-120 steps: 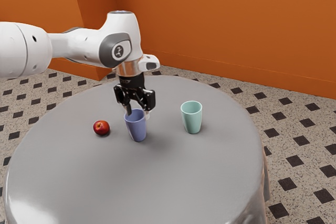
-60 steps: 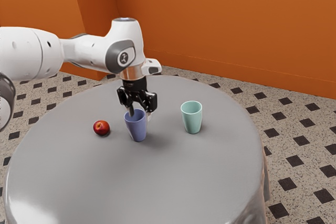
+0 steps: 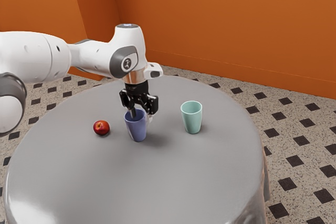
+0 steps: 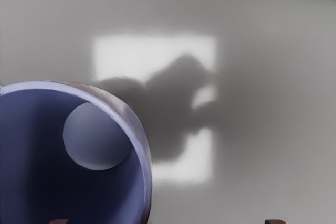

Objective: Place the left cup onto the right cup

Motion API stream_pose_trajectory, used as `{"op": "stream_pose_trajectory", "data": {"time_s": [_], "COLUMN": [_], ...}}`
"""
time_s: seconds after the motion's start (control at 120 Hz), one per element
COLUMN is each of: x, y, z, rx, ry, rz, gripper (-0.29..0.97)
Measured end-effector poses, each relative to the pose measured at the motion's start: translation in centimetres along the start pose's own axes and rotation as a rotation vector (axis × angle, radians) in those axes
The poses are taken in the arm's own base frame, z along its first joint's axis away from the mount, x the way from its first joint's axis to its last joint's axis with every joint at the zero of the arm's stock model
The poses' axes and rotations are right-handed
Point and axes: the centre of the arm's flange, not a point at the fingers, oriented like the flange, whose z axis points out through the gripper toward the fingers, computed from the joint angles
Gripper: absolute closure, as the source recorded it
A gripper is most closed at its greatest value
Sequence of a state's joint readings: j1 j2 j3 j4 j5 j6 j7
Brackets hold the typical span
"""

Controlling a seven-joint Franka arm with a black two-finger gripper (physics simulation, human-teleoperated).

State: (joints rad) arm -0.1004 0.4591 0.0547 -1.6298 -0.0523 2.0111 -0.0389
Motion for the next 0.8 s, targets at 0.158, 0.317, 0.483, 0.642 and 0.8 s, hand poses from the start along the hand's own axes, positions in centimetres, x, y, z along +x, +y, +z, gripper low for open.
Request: {"op": "stream_pose_trajectory", "data": {"time_s": [0.158, 0.317, 0.483, 0.642, 0.8], "x": [0.5, 0.8, 1.4, 1.8, 1.8], "y": [-0.4, -0.4, -0.5, -0.5, -0.6], "z": [0.9, 2.2, 3.7, 3.9, 3.8], "rx": [0.002, 0.001, -0.001, -0.002, -0.002], "ry": [-0.005, -0.018, -0.028, -0.025, -0.024], "rz": [0.0, 0.001, 0.0, -0.001, -0.005], "gripper": [0.23, 0.23, 0.24, 0.37, 0.52]}}
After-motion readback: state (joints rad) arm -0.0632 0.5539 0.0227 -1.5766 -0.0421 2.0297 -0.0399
